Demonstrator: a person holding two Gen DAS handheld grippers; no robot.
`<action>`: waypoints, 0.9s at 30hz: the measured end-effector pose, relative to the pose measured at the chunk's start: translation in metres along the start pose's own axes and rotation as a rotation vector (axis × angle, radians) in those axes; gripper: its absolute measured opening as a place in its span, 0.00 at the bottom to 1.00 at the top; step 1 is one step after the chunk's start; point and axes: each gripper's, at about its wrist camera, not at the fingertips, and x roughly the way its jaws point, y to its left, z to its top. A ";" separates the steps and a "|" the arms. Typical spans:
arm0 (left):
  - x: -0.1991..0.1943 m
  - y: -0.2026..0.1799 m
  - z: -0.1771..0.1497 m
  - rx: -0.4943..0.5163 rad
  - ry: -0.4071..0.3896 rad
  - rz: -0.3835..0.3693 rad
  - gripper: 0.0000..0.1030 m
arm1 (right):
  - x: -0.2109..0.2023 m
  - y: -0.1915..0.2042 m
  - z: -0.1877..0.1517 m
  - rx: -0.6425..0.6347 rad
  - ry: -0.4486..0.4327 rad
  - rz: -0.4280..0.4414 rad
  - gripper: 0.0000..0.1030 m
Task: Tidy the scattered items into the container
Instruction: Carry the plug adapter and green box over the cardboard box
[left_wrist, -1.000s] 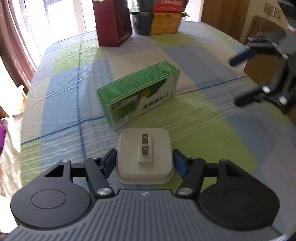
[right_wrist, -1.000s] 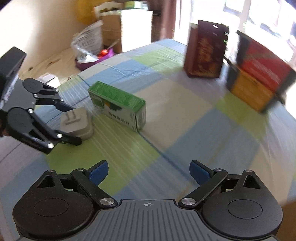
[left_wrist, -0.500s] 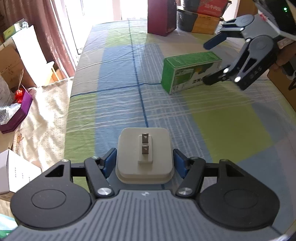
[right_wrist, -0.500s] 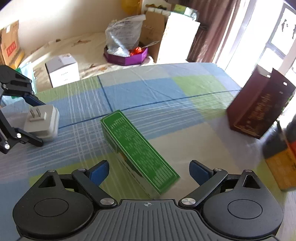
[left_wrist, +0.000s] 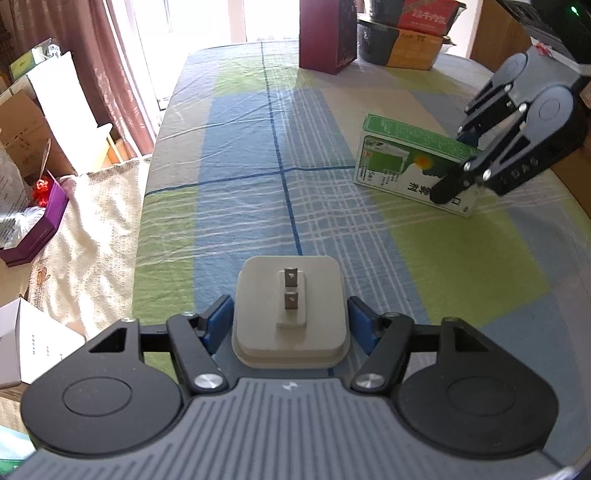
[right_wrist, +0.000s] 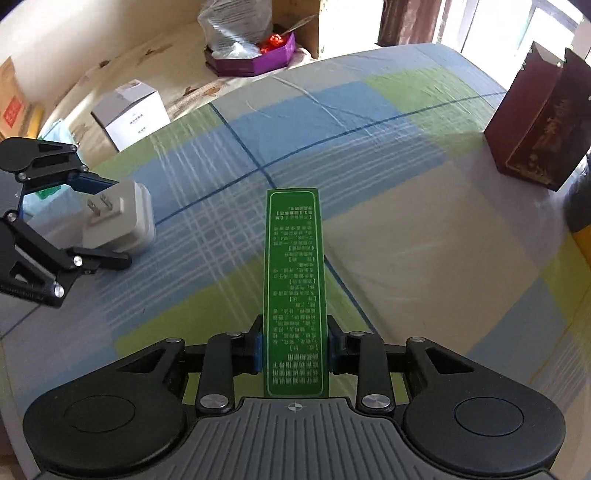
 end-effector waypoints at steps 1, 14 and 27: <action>0.001 0.000 0.001 -0.002 0.002 0.003 0.72 | 0.003 0.003 0.000 0.009 -0.006 -0.011 0.33; -0.021 -0.044 -0.014 0.017 0.054 -0.061 0.58 | -0.062 0.019 -0.092 0.384 -0.075 0.068 0.32; -0.090 -0.155 -0.014 0.147 0.050 -0.177 0.58 | -0.175 0.036 -0.198 0.685 -0.223 0.058 0.32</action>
